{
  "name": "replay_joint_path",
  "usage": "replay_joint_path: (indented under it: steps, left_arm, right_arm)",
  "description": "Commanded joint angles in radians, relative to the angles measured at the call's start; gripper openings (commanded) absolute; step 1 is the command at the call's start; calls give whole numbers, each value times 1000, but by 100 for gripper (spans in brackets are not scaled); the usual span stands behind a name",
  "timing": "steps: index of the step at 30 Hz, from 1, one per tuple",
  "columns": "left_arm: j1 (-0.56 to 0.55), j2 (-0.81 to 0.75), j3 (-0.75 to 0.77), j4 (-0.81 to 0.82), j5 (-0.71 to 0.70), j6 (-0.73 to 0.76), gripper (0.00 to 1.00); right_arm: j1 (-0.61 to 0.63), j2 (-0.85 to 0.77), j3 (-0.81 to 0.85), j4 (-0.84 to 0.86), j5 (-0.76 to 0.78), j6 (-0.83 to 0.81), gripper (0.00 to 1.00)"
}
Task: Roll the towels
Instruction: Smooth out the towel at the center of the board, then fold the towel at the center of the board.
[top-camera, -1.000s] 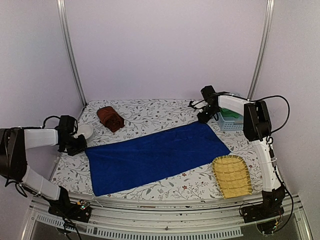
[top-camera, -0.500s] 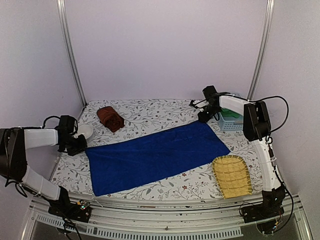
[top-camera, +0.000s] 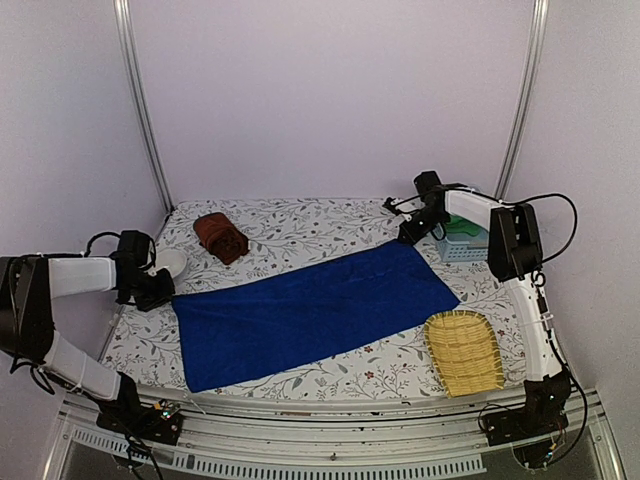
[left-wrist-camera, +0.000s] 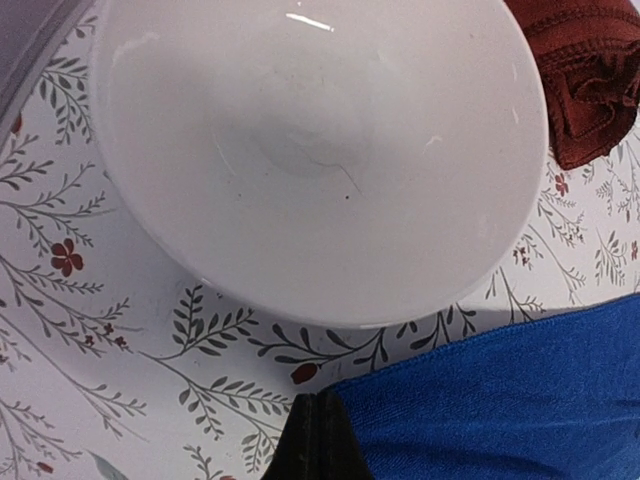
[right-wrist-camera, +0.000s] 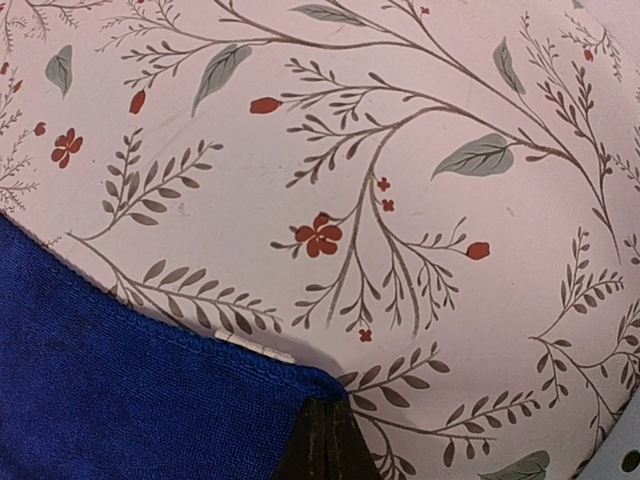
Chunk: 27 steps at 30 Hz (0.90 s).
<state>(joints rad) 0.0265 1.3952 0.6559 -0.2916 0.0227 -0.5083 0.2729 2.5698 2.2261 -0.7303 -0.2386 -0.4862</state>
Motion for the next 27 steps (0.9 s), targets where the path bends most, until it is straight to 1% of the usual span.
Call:
replay_joint_path:
  steps: [1,6,13,19,20,23,27]
  left_arm:
    - [0,-34,44,-7,23,10,0]
    - [-2,-85,93,-52,9,23,0]
    - [-1,-98,108,-84,6,43,0]
    - [-2,-128,109,-102,1,45,0]
    - [-2,-137,108,-104,5,46,0]
    - [-2,-149,109,-120,31,45,0]
    - [-2,-161,115,-176,54,35,0]
  right_arm:
    - [-27,-29,-4,20,-5,8,2]
    - [-43,-80,-6,85,-25,10,2]
    - [-56,-114,-37,151,-66,21,2]
    - [-57,-200,-166,196,-153,7,2]
    - [-57,-209,-191,204,-155,1,2]
    - [-58,-306,-290,228,-142,-20,2]
    - [-58,-389,-404,250,-111,-41,2]
